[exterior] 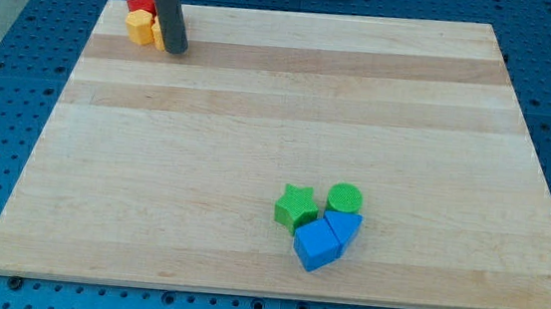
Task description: Move the group of red and yellow blocks to the right
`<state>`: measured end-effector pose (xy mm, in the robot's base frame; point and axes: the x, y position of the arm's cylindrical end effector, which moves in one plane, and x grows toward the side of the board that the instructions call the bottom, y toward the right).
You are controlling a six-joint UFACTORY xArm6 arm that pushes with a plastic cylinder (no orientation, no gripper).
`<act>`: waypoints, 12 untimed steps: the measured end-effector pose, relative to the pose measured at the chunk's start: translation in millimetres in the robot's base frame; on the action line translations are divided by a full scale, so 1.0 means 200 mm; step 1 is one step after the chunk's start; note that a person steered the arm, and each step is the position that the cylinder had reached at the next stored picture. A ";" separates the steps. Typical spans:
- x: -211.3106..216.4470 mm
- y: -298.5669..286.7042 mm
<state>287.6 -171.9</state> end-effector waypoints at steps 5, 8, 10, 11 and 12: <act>0.26 -0.36; 0.05 -0.66; -0.24 -0.66; -0.35 -0.66; -0.44 -0.64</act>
<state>199.2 -299.1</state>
